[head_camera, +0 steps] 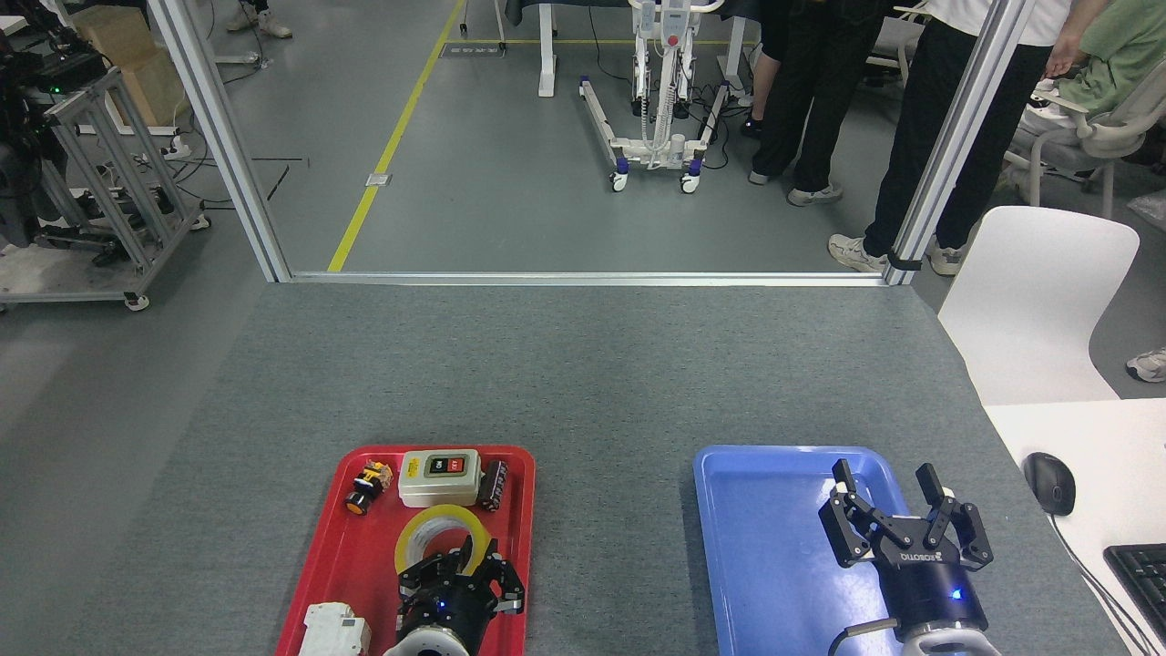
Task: Place and move tape with both arms
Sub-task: 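Move the left gripper onto the yellow tape roll and grasp it, then carry the tape with the left gripper off the red tray onto the table, then withdraw the left gripper and reach the right gripper to the tape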
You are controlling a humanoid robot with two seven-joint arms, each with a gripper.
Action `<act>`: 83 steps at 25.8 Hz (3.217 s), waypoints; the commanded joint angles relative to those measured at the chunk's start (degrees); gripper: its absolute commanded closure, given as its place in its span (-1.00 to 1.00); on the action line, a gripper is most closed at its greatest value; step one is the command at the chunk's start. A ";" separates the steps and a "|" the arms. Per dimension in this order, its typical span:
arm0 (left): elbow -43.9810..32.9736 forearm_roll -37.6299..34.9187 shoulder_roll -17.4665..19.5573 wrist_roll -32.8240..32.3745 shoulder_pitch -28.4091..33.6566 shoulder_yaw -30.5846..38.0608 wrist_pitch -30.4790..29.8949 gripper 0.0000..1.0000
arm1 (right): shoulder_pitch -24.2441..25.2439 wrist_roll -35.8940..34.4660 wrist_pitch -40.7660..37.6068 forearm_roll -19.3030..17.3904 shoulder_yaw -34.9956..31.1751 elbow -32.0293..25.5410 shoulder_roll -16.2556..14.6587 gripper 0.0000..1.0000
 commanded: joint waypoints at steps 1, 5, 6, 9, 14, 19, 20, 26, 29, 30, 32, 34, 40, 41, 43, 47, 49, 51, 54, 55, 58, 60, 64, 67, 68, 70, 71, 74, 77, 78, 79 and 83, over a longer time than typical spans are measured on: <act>-6.32 0.12 1.56 0.33 0.27 -0.05 -3.39 1.00 | -0.03 0.03 0.00 0.10 -0.04 0.00 0.01 -0.98; -9.92 0.03 1.03 0.24 -0.34 -0.76 -10.33 1.00 | -0.03 0.03 0.00 0.36 0.04 0.00 -0.07 -0.98; -9.57 0.03 0.24 0.24 -0.96 -1.81 -11.91 1.00 | -0.03 0.03 0.00 0.36 -0.04 0.09 -0.07 -0.98; -7.11 -0.59 -1.34 0.24 -4.39 -7.70 -12.61 1.00 | 0.14 0.12 0.00 0.36 -0.22 0.09 -0.25 -0.98; 0.89 -0.76 -3.01 0.24 -8.43 -13.50 -12.35 1.00 | 0.67 0.12 0.00 0.36 -0.83 0.27 -0.51 -0.98; 11.08 -0.85 -2.92 0.33 -10.80 -14.12 -12.61 1.00 | 1.02 0.12 0.00 0.36 -0.92 0.27 -0.51 -0.98; 12.14 -0.85 -2.92 0.33 -10.98 -14.03 -12.61 1.00 | 1.02 0.12 0.00 0.36 -0.92 0.27 -0.51 -0.98; 12.40 -0.85 -3.01 0.33 -10.63 -16.23 -12.44 1.00 | 1.20 0.12 0.00 0.45 -1.01 0.27 -0.51 -0.98; 11.87 -0.94 -3.01 0.24 -9.84 -17.46 -12.44 1.00 | 1.20 0.12 0.00 0.54 -1.01 0.35 -0.51 -0.98; 11.87 -0.94 -3.01 0.24 -9.66 -17.98 -12.35 1.00 | 1.20 0.12 -0.09 0.54 -1.01 0.27 -0.51 -0.98; 11.79 -1.02 -3.19 0.24 -9.31 -18.78 -12.17 1.00 | 1.20 0.12 -0.18 0.62 -0.92 0.35 -0.51 -0.98; 11.79 -1.02 -3.71 0.24 -9.05 -19.39 -12.09 1.00 | 1.20 0.12 -0.44 0.71 -0.83 1.23 -0.51 -0.98; 11.79 -1.02 -3.89 0.50 -9.31 -19.30 -7.87 -0.09 | 1.29 0.12 -0.88 0.71 -0.75 1.41 -0.25 -0.99; 11.70 -0.94 -3.80 1.12 -9.49 -19.30 -6.81 -0.54 | 1.29 0.03 -1.32 0.71 -0.75 1.41 -0.16 -0.99; 10.21 -0.67 -3.80 3.75 -9.49 -18.86 -6.11 -0.96 | 1.29 0.03 -1.94 0.80 -0.75 1.49 0.01 -0.99; 3.35 0.03 -3.36 7.01 -8.69 -18.07 -5.85 -0.97 | 1.29 0.03 -1.94 0.98 -0.66 1.50 0.54 -0.99; -1.05 0.73 -3.27 7.18 -7.46 -15.26 -6.29 -0.97 | 1.20 0.03 -1.85 1.68 -0.66 1.50 0.63 -0.99; -4.56 2.31 -3.27 7.18 -6.23 -11.31 -6.73 -0.97 | 1.29 0.03 -1.76 1.85 -0.57 1.58 0.54 -0.99; -7.29 4.78 -2.92 7.27 -5.35 -5.24 -6.81 -0.97 | 1.29 0.12 -1.85 1.94 -0.22 1.67 0.63 -0.99; -7.29 5.39 -2.83 7.27 -5.27 -2.70 -6.73 -0.97 | 1.29 0.12 -1.85 2.20 -0.04 1.67 0.63 -0.99; -7.20 8.38 -2.83 7.36 -5.27 6.01 -6.90 -0.97 | 1.20 0.12 -1.94 4.14 3.30 2.73 0.54 -0.98; -7.11 11.02 -2.75 7.36 -5.53 9.96 -6.90 -0.97 | 1.20 0.29 -2.03 5.19 6.02 3.25 0.36 -0.99; -7.02 14.88 -2.48 8.59 -6.23 16.73 -6.81 -0.97 | 0.76 5.92 -1.23 5.72 11.47 3.34 0.80 -0.98; -7.20 14.71 -2.48 12.81 -6.32 18.05 -5.85 -0.97 | -0.73 10.93 -0.18 5.55 14.99 3.87 2.39 -0.98; -7.29 14.53 -2.57 14.21 -6.32 18.05 -5.32 -0.97 | -1.53 11.81 0.61 5.63 16.48 5.01 2.91 -0.98; -7.55 14.36 -2.57 15.62 -6.41 18.05 -2.42 -0.97 | -2.67 12.68 3.16 5.37 19.03 7.03 3.79 -0.98; -7.64 14.27 -2.57 15.53 -6.58 17.96 -1.10 -0.96 | -3.37 12.77 4.30 5.19 20.00 7.91 3.97 -0.98; -8.17 14.18 -2.57 15.62 -6.67 17.70 -0.13 -0.96 | -5.04 12.95 5.71 5.11 22.02 9.76 4.58 -0.98; -9.31 14.09 -2.83 15.36 -6.50 17.26 -0.22 -0.96 | -6.62 13.65 7.20 5.11 23.07 11.43 5.90 -0.98; -9.83 14.09 -2.92 15.36 -6.50 17.08 -0.40 -0.96 | -7.24 14.00 8.17 5.11 23.69 12.31 6.08 -0.98; -10.19 14.09 -2.92 15.09 -6.58 17.00 -0.57 -0.97 | -7.50 14.53 9.22 5.11 24.48 13.18 6.25 -0.98; -10.10 13.92 -2.39 14.92 -6.58 14.18 -0.57 -0.97 | -8.56 15.14 10.37 5.02 25.62 15.29 7.31 -0.98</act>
